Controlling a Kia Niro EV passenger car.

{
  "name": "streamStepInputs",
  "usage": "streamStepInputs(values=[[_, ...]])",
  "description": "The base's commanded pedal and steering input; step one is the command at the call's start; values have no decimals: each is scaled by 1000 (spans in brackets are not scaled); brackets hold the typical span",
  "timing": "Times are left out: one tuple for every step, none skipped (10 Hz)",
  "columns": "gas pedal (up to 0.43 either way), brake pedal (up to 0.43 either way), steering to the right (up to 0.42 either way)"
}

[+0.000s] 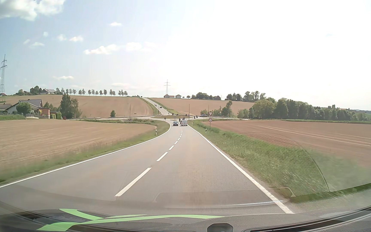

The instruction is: Follow the waypoints while adhering to traffic rules and regulations

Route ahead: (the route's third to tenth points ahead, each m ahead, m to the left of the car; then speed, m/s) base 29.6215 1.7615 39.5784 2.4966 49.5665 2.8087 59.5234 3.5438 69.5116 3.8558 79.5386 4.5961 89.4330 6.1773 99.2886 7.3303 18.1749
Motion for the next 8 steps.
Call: streamStepInputs(values=[[0, 165, -9], [0, 165, -10], [0, 165, -12], [0, 165, -11], [0, 171, -11], [0, 183, -10], [0, 195, -10], [0, 201, -9]])
